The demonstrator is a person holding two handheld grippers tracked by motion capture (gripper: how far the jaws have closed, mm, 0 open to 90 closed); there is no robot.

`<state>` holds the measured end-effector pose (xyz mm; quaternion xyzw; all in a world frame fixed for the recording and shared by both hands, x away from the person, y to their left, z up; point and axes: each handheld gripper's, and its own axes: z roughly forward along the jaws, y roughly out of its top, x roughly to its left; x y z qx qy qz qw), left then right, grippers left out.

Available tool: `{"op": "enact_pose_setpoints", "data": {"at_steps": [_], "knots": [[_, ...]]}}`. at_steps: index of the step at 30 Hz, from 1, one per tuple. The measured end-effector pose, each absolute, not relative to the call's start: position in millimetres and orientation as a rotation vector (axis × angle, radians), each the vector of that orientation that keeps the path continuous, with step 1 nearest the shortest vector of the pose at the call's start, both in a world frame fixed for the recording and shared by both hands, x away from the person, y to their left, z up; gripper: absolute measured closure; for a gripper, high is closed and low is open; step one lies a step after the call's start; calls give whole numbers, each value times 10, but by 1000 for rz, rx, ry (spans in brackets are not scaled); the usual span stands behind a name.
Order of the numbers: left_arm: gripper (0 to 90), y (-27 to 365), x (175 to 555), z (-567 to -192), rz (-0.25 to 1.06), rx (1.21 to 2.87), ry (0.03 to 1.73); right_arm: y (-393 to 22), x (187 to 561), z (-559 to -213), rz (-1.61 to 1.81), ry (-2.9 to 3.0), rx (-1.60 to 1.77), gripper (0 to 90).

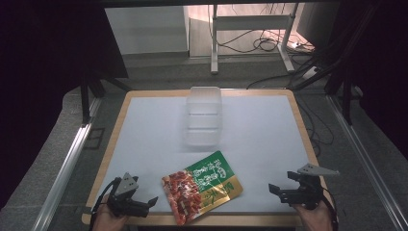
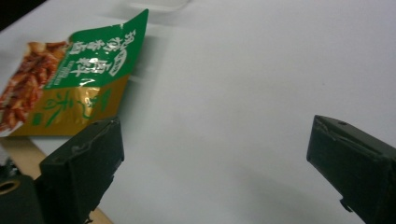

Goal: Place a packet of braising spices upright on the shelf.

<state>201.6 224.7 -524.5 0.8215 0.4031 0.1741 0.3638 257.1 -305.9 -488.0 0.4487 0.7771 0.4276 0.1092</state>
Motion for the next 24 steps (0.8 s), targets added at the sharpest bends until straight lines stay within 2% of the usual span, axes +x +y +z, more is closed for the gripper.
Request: {"op": "enact_pose_setpoints", "data": {"at_steps": [5,7,24], "knots": [[0,2249,2012,-5245,457,2117,1029,-3079,2552,-4899,1292,2200,1351,42],[0,2251,2013,-5245,454,2117,1028,-3020,2535,-4931,1201,2212,1314,0],[0,2257,2017,-5247,490,2118,1019,-2979,2580,-4985,1217,2257,1203,0]]}}
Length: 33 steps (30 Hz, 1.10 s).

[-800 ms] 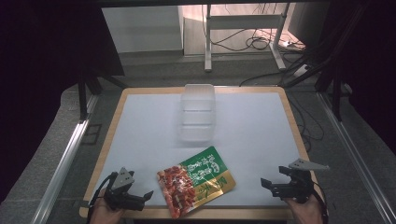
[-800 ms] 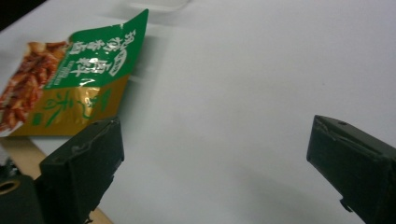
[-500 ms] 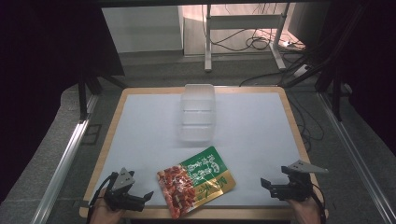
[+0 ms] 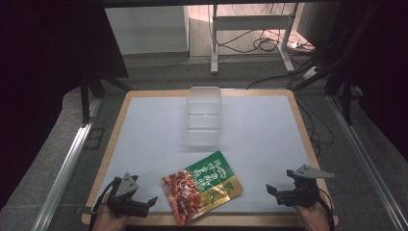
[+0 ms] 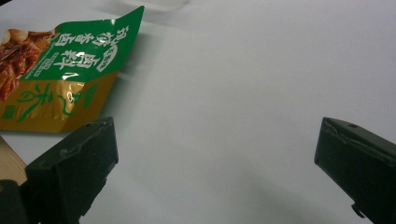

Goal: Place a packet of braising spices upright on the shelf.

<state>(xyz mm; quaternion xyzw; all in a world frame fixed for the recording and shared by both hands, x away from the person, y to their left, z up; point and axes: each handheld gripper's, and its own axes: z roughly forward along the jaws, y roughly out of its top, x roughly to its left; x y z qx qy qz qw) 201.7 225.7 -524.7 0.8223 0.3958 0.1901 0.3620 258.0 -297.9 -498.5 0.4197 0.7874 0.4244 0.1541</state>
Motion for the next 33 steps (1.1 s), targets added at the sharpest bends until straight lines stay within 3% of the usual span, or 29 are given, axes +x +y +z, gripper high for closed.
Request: {"op": "enact_pose_setpoints", "data": {"at_steps": [18,33], "knots": [[0,2256,2019,-5242,537,2127,993,-2893,2618,-4956,1230,2279,1143,0],[0,2263,2019,-5241,502,2087,1009,-2717,2712,-4950,1229,2300,1069,0]]}}
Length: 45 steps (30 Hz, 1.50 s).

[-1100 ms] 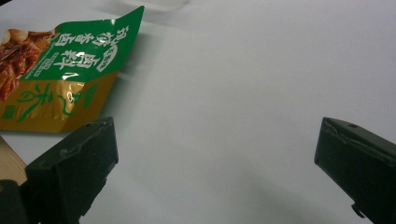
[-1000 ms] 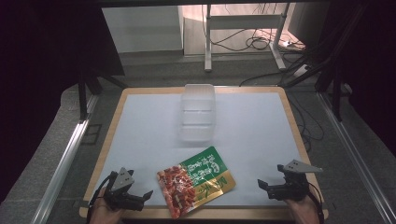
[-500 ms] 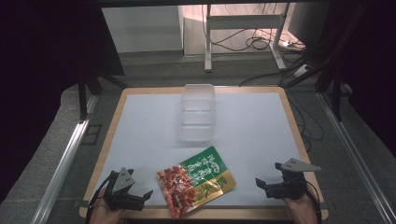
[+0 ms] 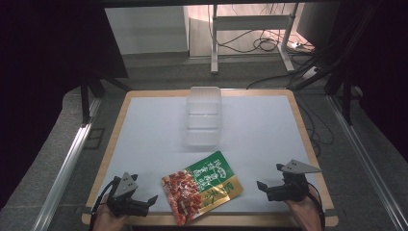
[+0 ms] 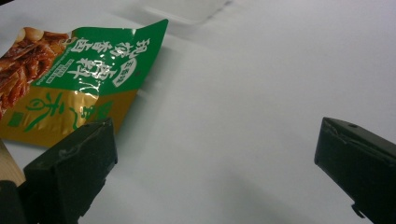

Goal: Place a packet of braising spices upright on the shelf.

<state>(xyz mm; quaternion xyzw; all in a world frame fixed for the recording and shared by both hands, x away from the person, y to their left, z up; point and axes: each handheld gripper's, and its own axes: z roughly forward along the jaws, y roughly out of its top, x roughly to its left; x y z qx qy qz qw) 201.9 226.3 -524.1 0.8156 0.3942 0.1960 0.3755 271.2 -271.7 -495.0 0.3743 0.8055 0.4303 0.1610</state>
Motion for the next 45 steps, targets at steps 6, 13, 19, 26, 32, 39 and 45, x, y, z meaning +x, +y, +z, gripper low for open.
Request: {"op": "enact_pose_setpoints", "data": {"at_steps": [6,13,19,26,32,39,45], "knots": [[0,2245,2014,-5243,507,2105,993,-2631,2749,-4957,1234,2315,1046,0],[0,2232,2013,-5248,503,2116,985,-2528,2784,-4975,1230,2343,1024,0],[0,2227,2014,-5249,502,2120,983,-2450,2815,-4978,1251,2360,1015,0],[0,2226,2014,-5249,502,2123,982,-2378,2877,-4985,1295,2365,1016,0],[0,2223,2016,-5251,501,2127,981,-2250,2923,-5005,1286,2403,985,6],[0,2216,2017,-5253,502,2134,980,-2049,2940,-5045,1211,2464,956,7],[0,2212,2020,-5254,505,2142,978,-1927,2976,-5098,1210,2510,985,6]]}}
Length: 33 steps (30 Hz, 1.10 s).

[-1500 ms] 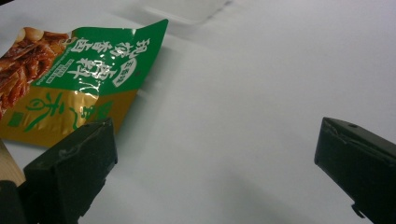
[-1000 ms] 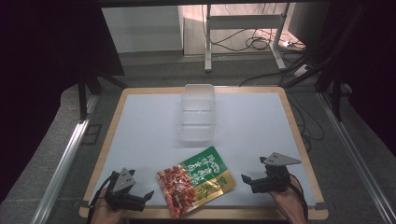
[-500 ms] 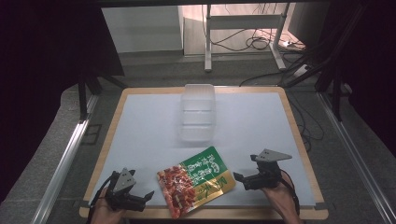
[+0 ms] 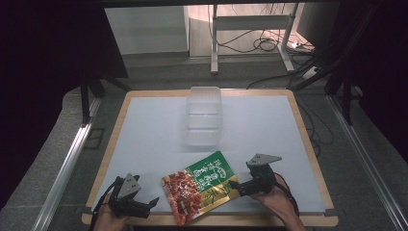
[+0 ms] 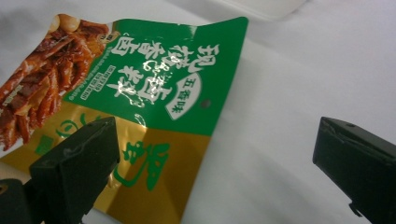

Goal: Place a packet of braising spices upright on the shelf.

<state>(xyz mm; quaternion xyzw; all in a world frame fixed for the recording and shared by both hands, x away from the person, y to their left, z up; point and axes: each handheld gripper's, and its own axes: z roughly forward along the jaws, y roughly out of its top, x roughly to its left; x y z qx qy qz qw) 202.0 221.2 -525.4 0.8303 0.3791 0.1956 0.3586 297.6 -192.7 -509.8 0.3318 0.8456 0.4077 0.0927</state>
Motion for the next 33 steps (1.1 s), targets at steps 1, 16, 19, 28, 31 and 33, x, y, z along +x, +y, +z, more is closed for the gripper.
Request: {"op": "enact_pose_setpoints", "data": {"at_steps": [1,16,19,28,31,33], "knots": [[0,2211,2020,-5255,505,2144,977,-1891,2980,-5100,1197,2525,961,13],[0,2204,2021,-5257,503,2152,975,-1645,3082,-5161,1105,2642,943,286],[0,2203,2022,-5258,506,2153,974,-1619,3109,-5179,1107,2657,949,316],[0,2198,2023,-5260,504,2156,976,-1426,3130,-5153,1075,2676,825,542],[0,2194,2023,-5261,503,2159,976,-1373,3118,-5136,1047,2661,799,638],[0,2194,2023,-5260,504,2163,973,-1369,3126,-5131,1056,2660,798,664]]}}
